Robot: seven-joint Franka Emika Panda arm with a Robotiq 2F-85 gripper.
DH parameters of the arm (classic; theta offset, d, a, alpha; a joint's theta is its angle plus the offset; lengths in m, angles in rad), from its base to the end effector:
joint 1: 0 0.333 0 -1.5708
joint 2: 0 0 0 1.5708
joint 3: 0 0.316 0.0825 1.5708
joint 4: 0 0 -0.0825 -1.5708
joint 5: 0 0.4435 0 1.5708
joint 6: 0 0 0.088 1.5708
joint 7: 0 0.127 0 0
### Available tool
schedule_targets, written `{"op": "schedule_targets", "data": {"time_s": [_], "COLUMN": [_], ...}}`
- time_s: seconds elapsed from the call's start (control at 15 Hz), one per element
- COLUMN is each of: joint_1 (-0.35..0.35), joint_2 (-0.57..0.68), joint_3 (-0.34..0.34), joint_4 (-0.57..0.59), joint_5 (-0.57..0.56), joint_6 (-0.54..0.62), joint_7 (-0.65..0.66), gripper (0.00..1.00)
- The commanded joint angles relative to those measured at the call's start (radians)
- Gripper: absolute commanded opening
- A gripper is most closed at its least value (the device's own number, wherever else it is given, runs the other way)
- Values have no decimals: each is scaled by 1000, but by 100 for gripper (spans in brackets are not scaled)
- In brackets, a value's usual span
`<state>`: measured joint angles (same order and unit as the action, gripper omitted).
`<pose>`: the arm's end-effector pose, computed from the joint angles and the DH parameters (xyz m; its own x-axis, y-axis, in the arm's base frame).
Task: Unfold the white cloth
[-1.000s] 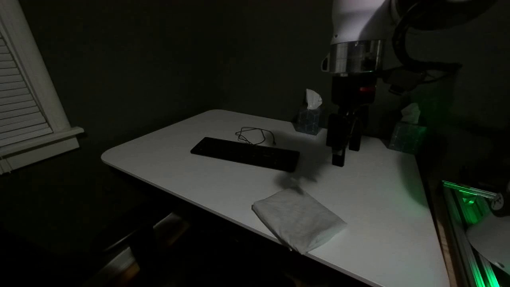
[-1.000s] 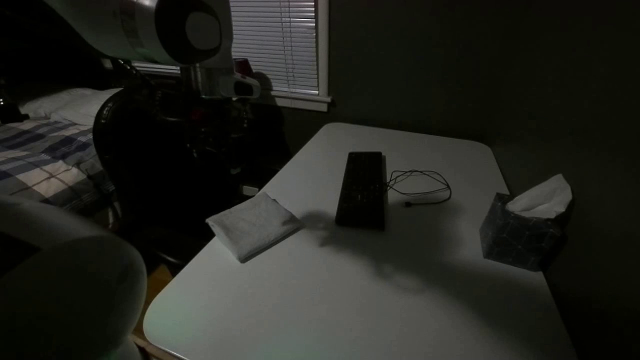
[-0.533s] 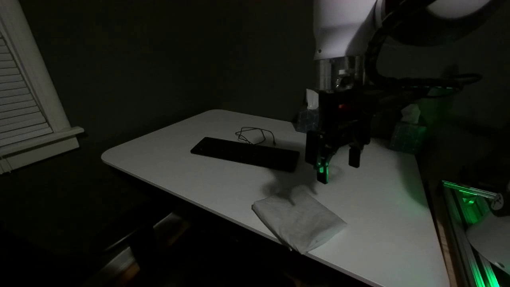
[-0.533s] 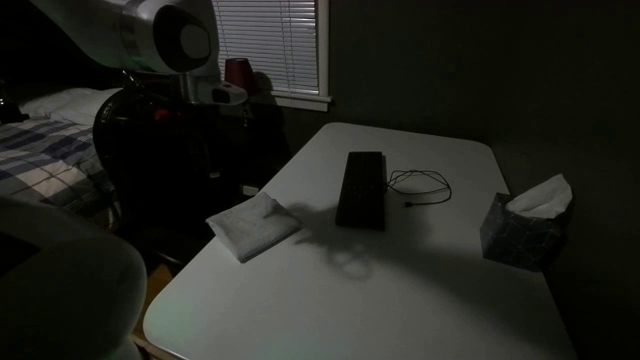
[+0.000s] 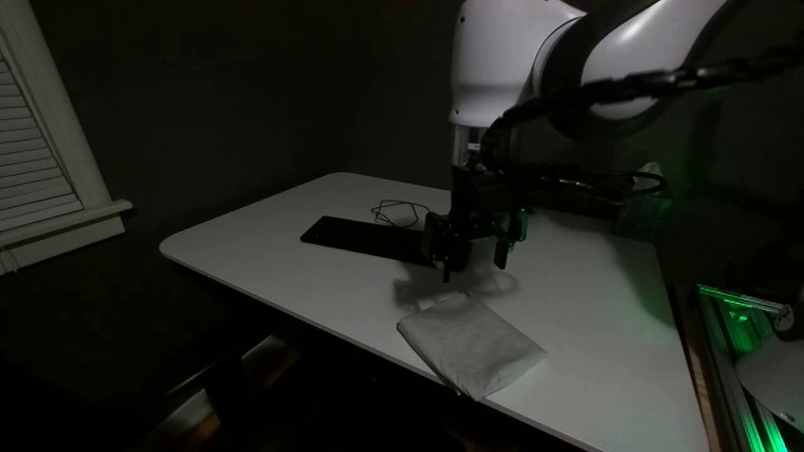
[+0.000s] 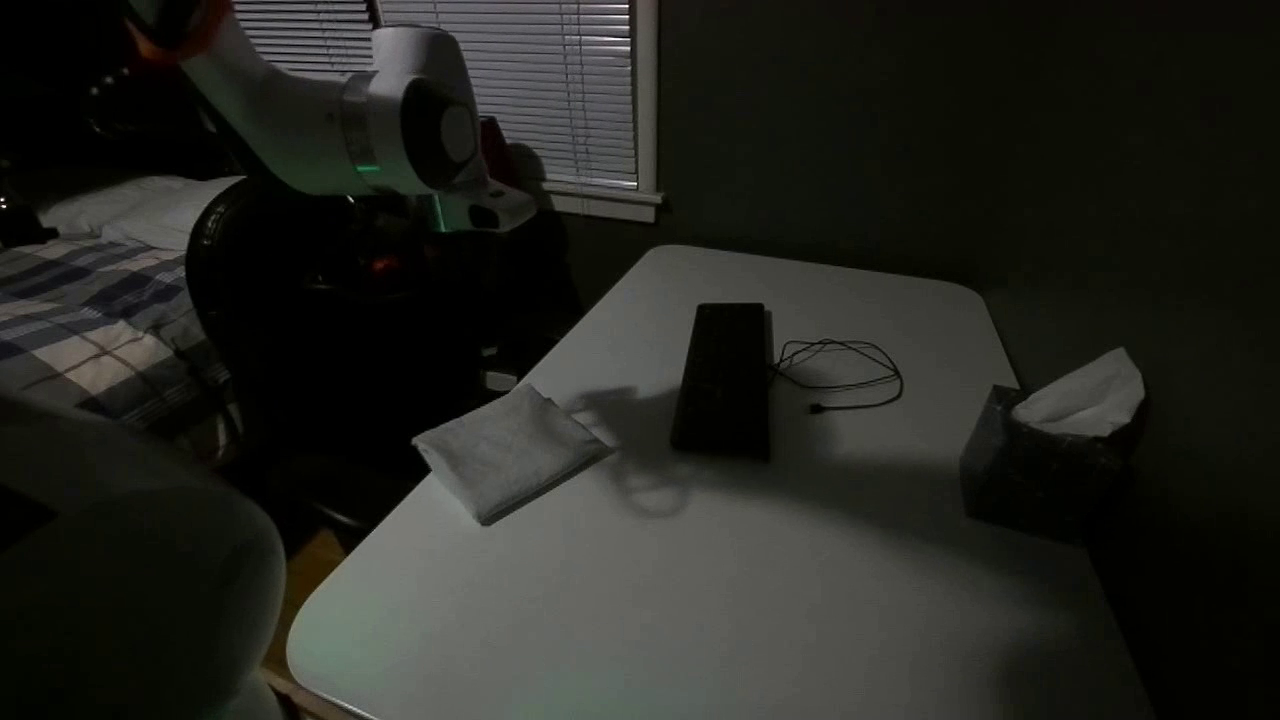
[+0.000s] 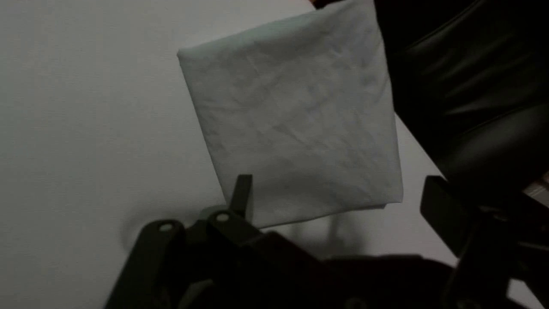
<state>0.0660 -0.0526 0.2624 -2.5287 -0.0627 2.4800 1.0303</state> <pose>0.4672 0.1569 0.2275 0.7940 -0.6063 0.0450 -0.6077 -0.7938 0.0265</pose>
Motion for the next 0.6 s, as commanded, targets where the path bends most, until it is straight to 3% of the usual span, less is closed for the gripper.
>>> {"op": "schedule_targets", "data": {"time_s": [0.0, 0.2, 0.53], "joint_1": [29, 83, 162], "joint_2": [180, 278, 409], "joint_3": [-42, -78, -142], "joint_4": [151, 258, 398], "joint_5": [-151, -209, -267], "joint_6": [-103, -182, -213], "joint_7": [67, 64, 45], "gripper": [100, 100, 100]}}
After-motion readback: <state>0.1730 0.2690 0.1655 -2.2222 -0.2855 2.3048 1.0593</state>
